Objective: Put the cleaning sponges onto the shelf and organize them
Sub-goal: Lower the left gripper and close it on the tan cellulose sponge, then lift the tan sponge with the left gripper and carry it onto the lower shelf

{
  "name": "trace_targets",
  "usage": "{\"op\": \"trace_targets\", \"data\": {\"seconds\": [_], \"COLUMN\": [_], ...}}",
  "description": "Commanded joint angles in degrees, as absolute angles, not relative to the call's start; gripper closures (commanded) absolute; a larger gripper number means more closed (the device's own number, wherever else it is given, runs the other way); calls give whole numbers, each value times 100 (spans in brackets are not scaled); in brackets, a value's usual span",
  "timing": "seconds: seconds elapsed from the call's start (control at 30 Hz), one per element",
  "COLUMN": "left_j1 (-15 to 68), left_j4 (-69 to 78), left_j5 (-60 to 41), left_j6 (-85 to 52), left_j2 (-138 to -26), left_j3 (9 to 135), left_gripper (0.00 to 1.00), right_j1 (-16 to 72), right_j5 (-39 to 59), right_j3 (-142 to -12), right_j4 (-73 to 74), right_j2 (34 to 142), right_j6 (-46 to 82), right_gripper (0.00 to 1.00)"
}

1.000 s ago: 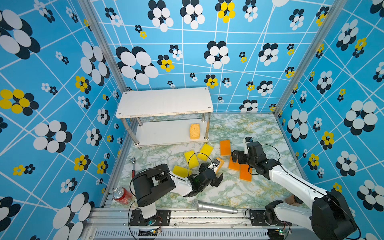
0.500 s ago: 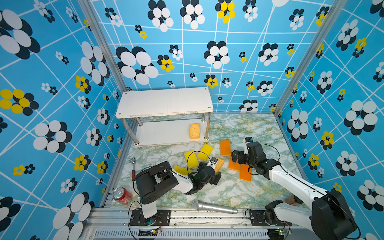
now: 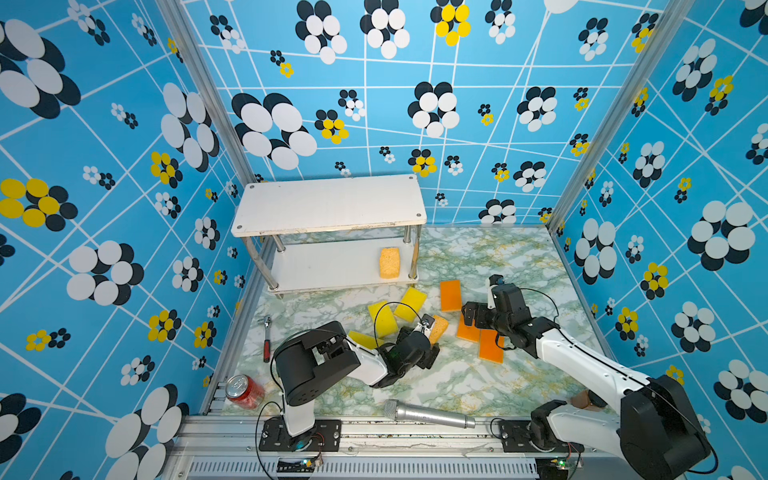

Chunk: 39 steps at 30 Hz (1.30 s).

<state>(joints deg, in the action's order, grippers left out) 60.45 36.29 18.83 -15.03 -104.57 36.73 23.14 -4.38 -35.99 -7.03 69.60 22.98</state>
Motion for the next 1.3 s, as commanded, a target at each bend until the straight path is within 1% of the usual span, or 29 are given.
{"op": "trace_targets", "data": {"seconds": [0.0, 0.27, 0.57, 0.77, 1.1, 1.27], "left_j1": [6021, 6023, 6021, 6020, 6021, 6020], "left_j4": [3425, 3427, 3485, 3474, 3133, 2735], "left_j5": [1869, 1832, 1784, 1810, 1846, 2013], "left_j6": [-1561, -1560, -1539, -1491, -1381, -1217], "left_j2": [-10593, -10591, -10527, -10239, -9657, -8893], "left_j3": [3826, 3822, 3751, 3625, 3604, 3497], "left_gripper": [19, 31, 40, 48, 51, 51], "right_j1": [2346, 2342, 2347, 2346, 2347, 2346], "right_j5": [-505, -501, -528, -553, -522, -559], "right_j3": [-3516, -3507, -3488, -3467, -3480, -3463], "right_j4": [-657, -677, -677, -681, -684, -688], "right_j2": [6952, 6935, 6894, 6899, 6920, 6886], "right_j6": [2338, 2355, 2364, 2355, 2377, 2371], "right_gripper": [1, 1, 1, 1, 1, 1]}}
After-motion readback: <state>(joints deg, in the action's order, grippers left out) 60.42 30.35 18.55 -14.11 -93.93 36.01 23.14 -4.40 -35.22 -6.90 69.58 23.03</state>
